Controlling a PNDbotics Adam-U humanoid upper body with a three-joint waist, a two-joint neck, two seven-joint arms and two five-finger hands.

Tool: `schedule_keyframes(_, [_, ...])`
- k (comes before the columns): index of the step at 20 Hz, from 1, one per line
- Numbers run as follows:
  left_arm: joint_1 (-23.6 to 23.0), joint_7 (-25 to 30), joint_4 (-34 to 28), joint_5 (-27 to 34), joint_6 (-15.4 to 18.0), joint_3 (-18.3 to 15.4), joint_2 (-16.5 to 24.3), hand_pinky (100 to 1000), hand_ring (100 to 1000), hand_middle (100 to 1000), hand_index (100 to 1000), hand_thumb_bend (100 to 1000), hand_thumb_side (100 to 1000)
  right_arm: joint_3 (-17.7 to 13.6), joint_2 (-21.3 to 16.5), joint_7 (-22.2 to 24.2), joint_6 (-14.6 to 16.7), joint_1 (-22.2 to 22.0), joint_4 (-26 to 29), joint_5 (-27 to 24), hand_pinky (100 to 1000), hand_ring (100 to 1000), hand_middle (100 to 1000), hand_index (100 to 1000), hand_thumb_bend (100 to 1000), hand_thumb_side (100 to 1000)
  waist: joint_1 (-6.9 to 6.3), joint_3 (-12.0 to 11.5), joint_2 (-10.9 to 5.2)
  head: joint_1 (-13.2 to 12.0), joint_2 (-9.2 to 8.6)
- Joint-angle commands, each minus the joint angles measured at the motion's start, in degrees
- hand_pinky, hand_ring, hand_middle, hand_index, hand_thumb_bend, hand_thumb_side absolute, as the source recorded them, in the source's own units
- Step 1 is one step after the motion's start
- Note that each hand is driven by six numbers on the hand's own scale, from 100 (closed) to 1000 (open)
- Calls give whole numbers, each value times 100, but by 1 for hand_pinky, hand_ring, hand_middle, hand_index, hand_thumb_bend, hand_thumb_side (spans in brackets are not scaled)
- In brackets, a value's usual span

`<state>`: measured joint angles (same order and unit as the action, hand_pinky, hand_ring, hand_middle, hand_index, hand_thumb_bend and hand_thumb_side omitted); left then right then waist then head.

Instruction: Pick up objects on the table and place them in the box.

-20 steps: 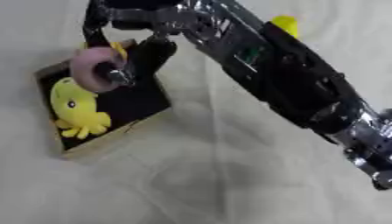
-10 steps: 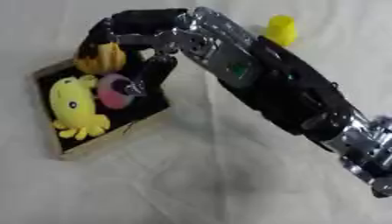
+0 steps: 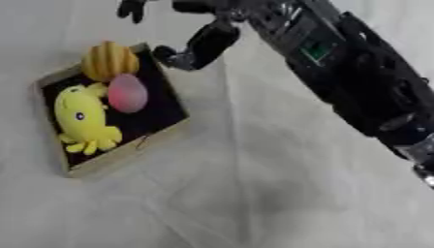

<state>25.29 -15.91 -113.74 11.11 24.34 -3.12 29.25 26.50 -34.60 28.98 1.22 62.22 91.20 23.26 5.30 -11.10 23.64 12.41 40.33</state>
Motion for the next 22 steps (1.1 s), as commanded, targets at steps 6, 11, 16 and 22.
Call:
schedule_keyframes(6, [-40,-83,-85,-88,-17,-105,181,734,635,608,780,100,461,-859,-1220,-510,-183,-505,-220,-26,918,929,755,894,258,125,-67,104,-161,-139,-3])
schedule_keyframes(11, [-56,-104,-85,-118,-18,-111,194,734,634,608,780,100,464,-1182,-1637,-639,-183,-988,-554,148,922,942,774,898,331,174,-82,144,-120,-179,-50])
schedule_keyframes(16, [-50,-124,-85,-143,-20,-116,198,733,633,607,780,100,471,-1379,-1830,-708,-130,-1251,-824,331,924,949,785,904,362,196,-90,166,-48,-138,-149])
schedule_keyframes(22, [-26,-133,-85,-163,-24,-110,196,732,632,606,780,100,479,-1494,-1890,-760,-93,-1379,-1145,513,924,953,794,907,385,222,-96,174,47,-142,-262])
